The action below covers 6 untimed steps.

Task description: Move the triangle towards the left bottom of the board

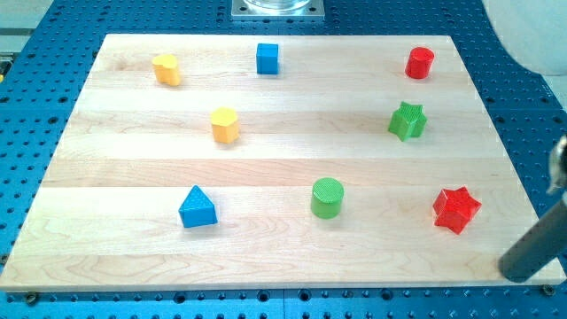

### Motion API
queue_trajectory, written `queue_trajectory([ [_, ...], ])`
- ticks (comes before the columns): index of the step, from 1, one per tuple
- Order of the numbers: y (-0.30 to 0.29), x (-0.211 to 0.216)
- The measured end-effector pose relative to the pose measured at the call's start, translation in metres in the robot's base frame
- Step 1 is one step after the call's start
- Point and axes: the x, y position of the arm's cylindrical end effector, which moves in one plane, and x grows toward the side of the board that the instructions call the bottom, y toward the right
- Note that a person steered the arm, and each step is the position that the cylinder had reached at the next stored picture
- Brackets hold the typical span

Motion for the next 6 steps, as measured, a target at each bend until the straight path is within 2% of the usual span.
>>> queue_trajectory([
  [1, -0.026, 0.000],
  [2, -0.027, 0.000],
  [3, -0.095, -0.019],
  [4, -0.209, -0.024],
  [5, -0.270, -0.050],
  [6, -0.304, -0.074],
])
